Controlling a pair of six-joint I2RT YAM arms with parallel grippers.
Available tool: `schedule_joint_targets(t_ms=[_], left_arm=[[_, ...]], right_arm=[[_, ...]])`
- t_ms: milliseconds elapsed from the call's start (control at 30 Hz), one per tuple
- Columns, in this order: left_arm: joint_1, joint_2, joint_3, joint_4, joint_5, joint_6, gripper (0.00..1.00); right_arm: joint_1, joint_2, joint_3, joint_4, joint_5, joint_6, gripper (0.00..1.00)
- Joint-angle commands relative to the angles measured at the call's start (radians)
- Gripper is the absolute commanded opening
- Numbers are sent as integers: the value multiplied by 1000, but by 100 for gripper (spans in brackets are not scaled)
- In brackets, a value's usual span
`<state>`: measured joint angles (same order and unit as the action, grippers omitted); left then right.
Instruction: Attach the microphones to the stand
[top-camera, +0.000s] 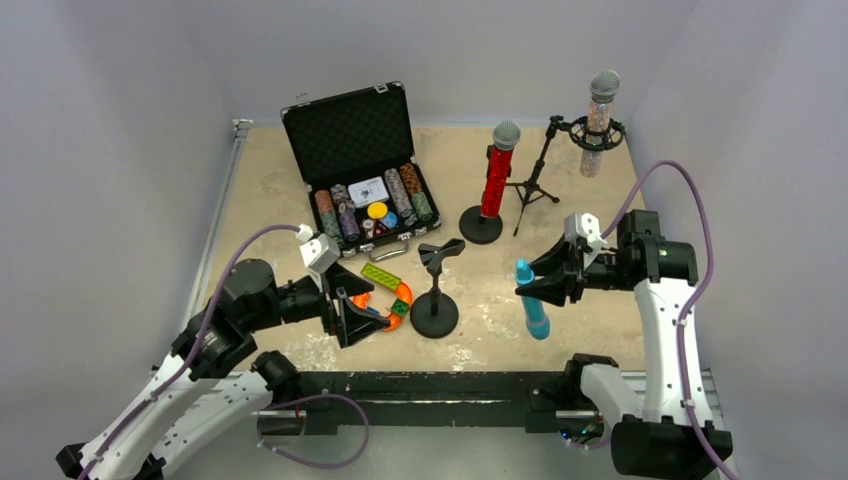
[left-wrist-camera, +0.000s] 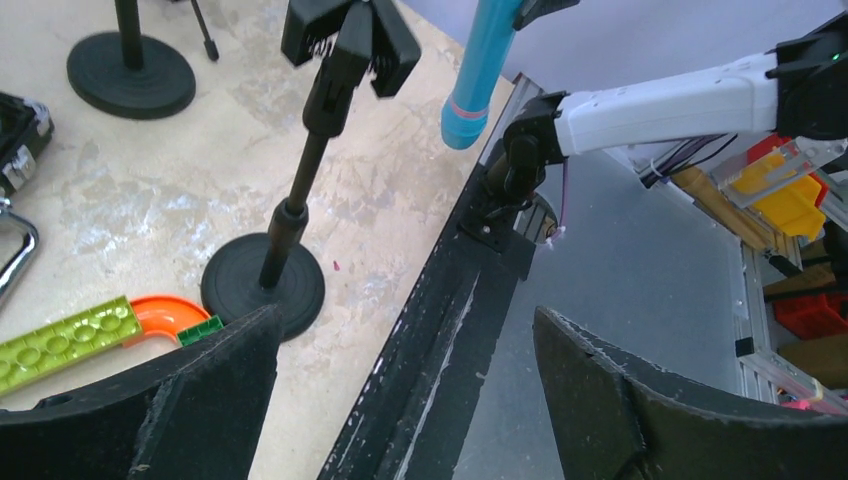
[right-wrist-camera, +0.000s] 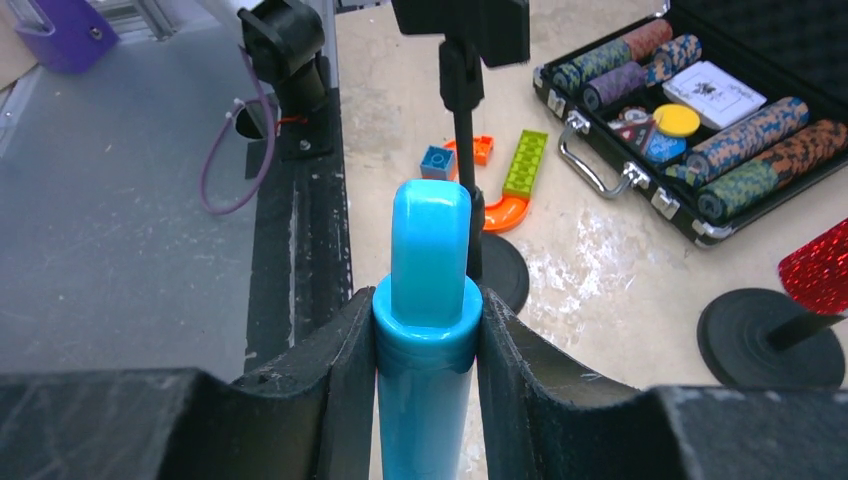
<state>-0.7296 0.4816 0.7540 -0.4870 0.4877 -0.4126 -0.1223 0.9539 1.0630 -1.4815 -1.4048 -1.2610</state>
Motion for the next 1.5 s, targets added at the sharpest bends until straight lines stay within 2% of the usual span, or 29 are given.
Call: schedule_joint_targets(t_ms=[0, 367, 533, 700, 767, 933, 1133, 1300, 1467], left_arm=[[-5, 39, 99, 72, 9, -6, 98], [-5, 159, 256, 163, 86, -18, 99], [-5, 229, 329, 175, 120, -18, 99], [-12, 295, 401, 173, 137, -5, 99], [-19, 320, 435, 154, 134, 13, 99], [-59, 391, 522, 128, 118, 44, 99], [-110, 520, 615, 132, 43, 42, 99], [-129, 597, 640, 243, -9, -71, 99], [-181, 675, 669, 378, -58, -128, 99]], right_arm=[[10, -45, 108, -10, -91, 117, 0], [10, -47, 313, 26, -176, 345, 0], [17, -89, 310, 315, -163, 687, 0], [37, -195, 187, 867, -122, 1216, 0], [43, -215, 161, 996, -117, 1358, 0], [66, -180, 203, 1019, -70, 1441, 0], [83, -138, 226, 1149, -10, 1617, 0], [85, -108, 275, 1221, 59, 1724, 0], [87, -62, 270, 1414, 81, 1980, 0]])
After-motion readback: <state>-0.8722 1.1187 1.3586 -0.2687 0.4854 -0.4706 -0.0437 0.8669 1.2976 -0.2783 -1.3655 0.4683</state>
